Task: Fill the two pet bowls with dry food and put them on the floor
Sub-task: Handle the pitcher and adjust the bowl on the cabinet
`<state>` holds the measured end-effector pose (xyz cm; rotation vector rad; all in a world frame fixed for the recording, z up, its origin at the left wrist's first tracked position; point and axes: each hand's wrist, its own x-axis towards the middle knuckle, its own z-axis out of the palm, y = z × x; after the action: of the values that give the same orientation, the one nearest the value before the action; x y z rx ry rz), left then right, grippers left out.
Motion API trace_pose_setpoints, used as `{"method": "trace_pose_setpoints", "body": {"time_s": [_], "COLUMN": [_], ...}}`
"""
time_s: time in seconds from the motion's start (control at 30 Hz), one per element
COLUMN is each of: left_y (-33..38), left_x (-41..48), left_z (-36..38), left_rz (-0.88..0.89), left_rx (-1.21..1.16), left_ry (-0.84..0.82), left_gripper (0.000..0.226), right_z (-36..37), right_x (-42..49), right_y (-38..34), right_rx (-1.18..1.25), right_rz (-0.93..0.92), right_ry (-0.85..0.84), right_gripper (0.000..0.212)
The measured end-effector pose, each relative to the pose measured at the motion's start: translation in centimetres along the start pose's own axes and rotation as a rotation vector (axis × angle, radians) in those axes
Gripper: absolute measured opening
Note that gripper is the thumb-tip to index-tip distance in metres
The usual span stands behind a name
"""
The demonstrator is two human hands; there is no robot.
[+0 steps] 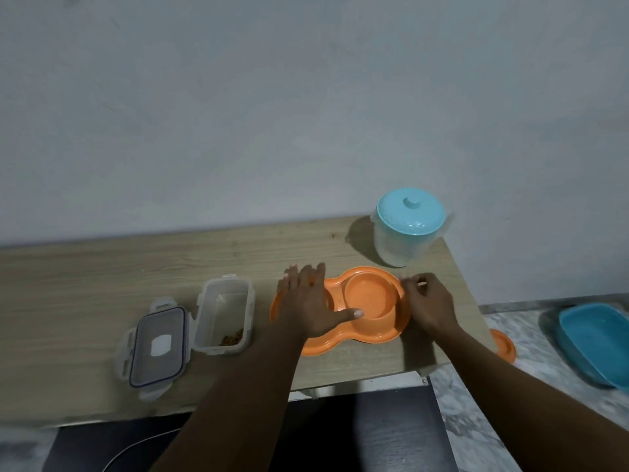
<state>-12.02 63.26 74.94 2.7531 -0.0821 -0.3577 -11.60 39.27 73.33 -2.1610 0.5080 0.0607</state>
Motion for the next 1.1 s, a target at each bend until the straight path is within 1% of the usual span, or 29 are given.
{"method": "trace_pose_setpoints", "body": {"time_s": [0.1, 0.17, 0.3, 0.43, 0.47, 0.5, 0.6, 0.67, 0.7, 0.77, 0.93, 1.1], "left_y": [-1.5, -2.1, -2.5, -2.3, -2.3, -2.3, -2.3, -2.2, -2.1, -1.7, 0.4, 4.5], "left_x": [-2.1, -3.3, -4.7, -4.9, -4.8, -4.6, -4.2, -4.3, -4.4, -4.6, -5.2, -6.3], "left_z": [-0.3, -0.3, -0.1, -0.2, -0.3, -0.5, -1.1, -1.4, -1.5, -1.7, -2.5, -3.0], "left_rz": [-0.154, -0.234, -0.35, -0.361, -0.371, -0.398, -0.51, -0.499, -0.477, -0.442, -0.405, -0.352], "left_rx": [-0.022, -0.105, -0.255, -0.3, -0.324, -0.359, -0.428, -0.38, -0.351, -0.332, -0.366, -0.395], "left_ry": [0.021, -0.002, -0.029, -0.025, 0.002, 0.039, 0.129, 0.154, 0.17, 0.182, 0.185, 0.177], "left_gripper": [0.135, 0.134, 0.135, 0.134, 0.13, 0.121, 0.073, 0.045, 0.037, 0.03, 0.033, 0.032], "right_z": [1.3, 1.7, 1.8, 1.6, 1.5, 1.5, 1.4, 1.2, 1.0, 0.4, -2.5, -7.3], "right_x": [-0.5, -0.5, -0.1, 0.3, 0.3, 0.3, 0.0, -0.4, -0.6, -1.1, -2.6, -4.2], "right_y": [0.4, 0.3, 0.2, 0.3, 0.2, 0.2, 0.1, 0.2, 0.2, 0.4, 1.1, 2.7], "right_rx": [-0.133, -0.175, -0.226, -0.229, -0.232, -0.233, -0.222, -0.205, -0.191, -0.177, -0.167, -0.155], "right_rz": [-0.041, -0.055, -0.08, -0.066, -0.065, -0.065, -0.065, -0.062, -0.06, -0.059, -0.041, -0.043], "right_ry": [-0.061, -0.059, -0.052, -0.055, -0.056, -0.055, -0.039, -0.02, -0.007, 0.017, 0.069, 0.151], "right_gripper": [0.065, 0.071, 0.062, 0.057, 0.056, 0.054, 0.05, 0.05, 0.051, 0.053, 0.056, 0.054]}}
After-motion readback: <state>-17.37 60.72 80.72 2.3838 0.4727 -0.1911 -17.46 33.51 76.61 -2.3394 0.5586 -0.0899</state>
